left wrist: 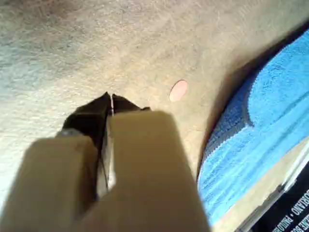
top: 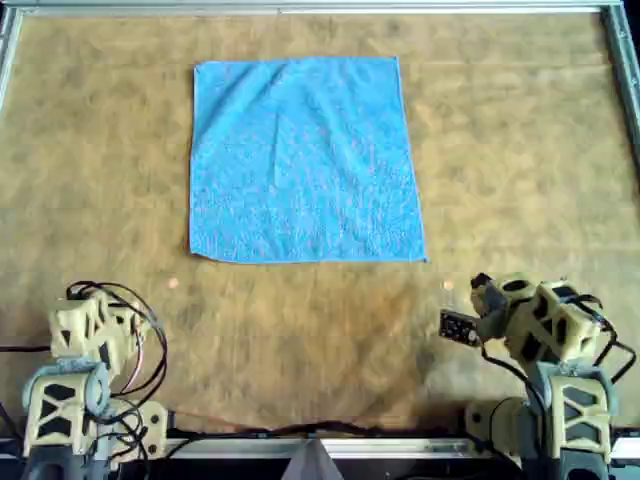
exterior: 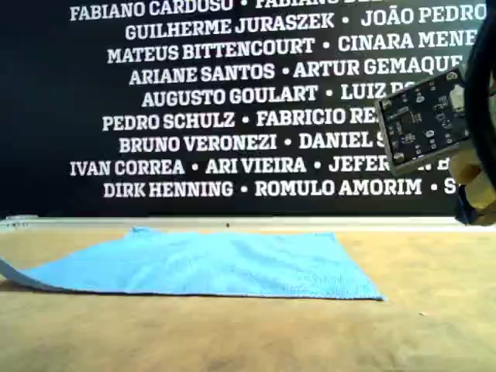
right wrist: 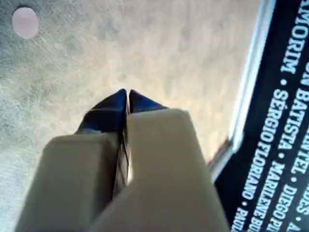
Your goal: Fold a cloth
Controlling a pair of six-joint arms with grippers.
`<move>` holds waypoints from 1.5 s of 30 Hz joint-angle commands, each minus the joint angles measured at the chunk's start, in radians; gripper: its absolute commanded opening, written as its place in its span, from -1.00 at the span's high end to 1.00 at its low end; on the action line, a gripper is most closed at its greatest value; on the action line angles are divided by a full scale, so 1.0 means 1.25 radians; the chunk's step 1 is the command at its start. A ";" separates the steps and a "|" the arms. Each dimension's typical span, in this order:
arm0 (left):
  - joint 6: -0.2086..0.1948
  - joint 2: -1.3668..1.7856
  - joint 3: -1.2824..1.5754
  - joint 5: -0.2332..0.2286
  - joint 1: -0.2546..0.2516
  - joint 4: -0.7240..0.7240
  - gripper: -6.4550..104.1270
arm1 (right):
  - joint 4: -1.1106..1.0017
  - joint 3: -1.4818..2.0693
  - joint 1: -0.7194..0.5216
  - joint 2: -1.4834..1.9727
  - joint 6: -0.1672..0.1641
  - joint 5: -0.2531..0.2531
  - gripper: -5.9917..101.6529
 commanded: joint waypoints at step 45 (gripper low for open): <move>-0.001 0.000 -0.025 0.004 -0.016 -0.005 0.91 | -0.049 0.011 0.002 0.018 0.007 -0.004 0.91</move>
